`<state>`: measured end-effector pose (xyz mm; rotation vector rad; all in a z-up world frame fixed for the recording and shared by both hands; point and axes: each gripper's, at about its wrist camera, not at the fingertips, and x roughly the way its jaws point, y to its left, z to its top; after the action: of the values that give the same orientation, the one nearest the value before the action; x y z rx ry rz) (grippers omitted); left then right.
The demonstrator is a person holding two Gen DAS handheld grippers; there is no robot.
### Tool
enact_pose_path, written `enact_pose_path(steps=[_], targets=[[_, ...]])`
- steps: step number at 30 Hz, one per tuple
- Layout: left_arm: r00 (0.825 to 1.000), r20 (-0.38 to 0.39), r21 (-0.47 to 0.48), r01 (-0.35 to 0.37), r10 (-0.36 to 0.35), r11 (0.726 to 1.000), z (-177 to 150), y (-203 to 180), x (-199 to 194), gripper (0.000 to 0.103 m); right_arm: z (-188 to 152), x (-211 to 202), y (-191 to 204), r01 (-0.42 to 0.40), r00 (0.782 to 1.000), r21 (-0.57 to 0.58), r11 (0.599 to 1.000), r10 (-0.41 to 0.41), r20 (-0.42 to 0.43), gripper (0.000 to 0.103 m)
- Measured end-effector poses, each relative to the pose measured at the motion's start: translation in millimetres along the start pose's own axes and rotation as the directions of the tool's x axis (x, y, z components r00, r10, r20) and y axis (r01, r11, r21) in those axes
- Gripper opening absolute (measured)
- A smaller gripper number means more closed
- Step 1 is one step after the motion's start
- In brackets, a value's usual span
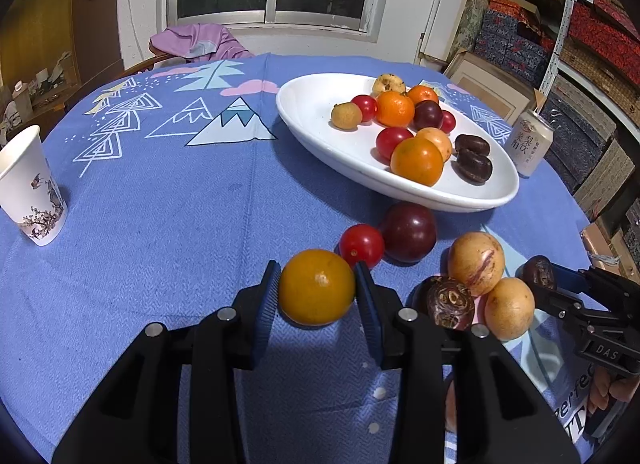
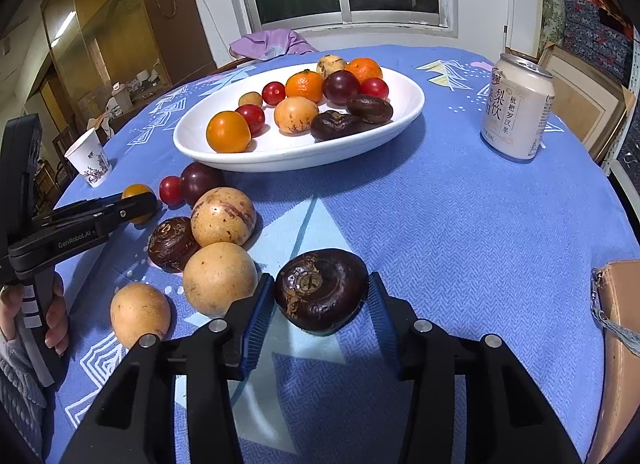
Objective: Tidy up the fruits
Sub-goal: 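Lift the orange-yellow fruit with the left gripper while the right grasps a dark mangosteen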
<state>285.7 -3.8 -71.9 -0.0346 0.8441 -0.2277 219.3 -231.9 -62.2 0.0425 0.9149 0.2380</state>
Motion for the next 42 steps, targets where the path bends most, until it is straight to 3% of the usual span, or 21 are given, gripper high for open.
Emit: enact_pose_path(steps=[9,16,19,23,27,29,31,32,36,37,39,42], targets=[[1.0,0.014,-0.04,0.023,-0.023,0.999,-27.2,2.4,-30.8,0.037,-21.0,-21.9,-7.4,-0.058,0.998,0.068,0.996,0.056,0.028,0.048],[0.985,0.171,-0.002,0.024,-0.024,1.0,-56.8,-11.3,-110.9,0.037,-45.0,-67.9,-5.9,-0.082,0.986,0.077,0.994,0.07,0.149,0.048],[0.98,0.196,0.026,0.037,-0.041,0.999,-64.8,-18.1,-128.7,0.037,-48.0,-80.0,-9.0,-0.11,0.978,0.094,0.989,0.091,0.187,0.048],[0.992,0.122,0.04,0.023,-0.028,0.999,-71.1,-20.8,-115.2,0.036,-49.5,-78.2,-11.1,-0.114,0.982,0.112,0.987,0.096,0.161,0.048],[0.997,0.032,0.057,0.066,-0.068,0.996,-95.5,-23.9,-107.0,0.036,-48.4,-80.9,-15.2,-0.13,0.981,0.13,0.983,0.108,0.158,0.048],[0.987,0.058,0.076,0.145,-0.149,0.987,-108.1,-31.6,-125.0,0.035,-47.5,-78.1,-16.3,-0.134,0.982,0.134,0.982,0.113,0.149,0.048],[0.972,0.092,0.127,0.204,-0.216,0.971,-117.4,-46.4,-144.8,0.042,-47.7,-76.8,-16.0,-0.134,0.983,0.133,0.982,0.115,0.143,0.048],[0.973,0.086,0.161,0.198,-0.213,0.967,-122.1,-56.6,-147.9,0.047,-47.6,-76.8,-16.1,-0.136,0.983,0.134,0.982,0.116,0.143,0.048],[0.979,-0.016,0.287,0.2,-0.204,0.937,-139.9,-96.7,-133.6,0.047,-46.7,-75.4,-19.1,-0.142,0.982,0.148,0.979,0.12,0.146,0.048],[0.983,0.006,0.303,0.172,-0.182,0.937,-139.8,-101.3,-135.9,0.047,-46.6,-74.7,-19.4,-0.143,0.982,0.149,0.978,0.122,0.144,0.048],[0.983,0.009,0.286,0.173,-0.183,0.942,-136.3,-100.3,-132.0,0.047,-46.1,-73.5,-18.3,-0.147,0.982,0.144,0.979,0.126,0.143,0.048],[0.992,0.0,0.239,0.12,-0.123,0.964,-127.0,-89.0,-118.3,0.048,-46.0,-73.4,-17.9,-0.151,0.981,0.142,0.978,0.13,0.144,0.048]])
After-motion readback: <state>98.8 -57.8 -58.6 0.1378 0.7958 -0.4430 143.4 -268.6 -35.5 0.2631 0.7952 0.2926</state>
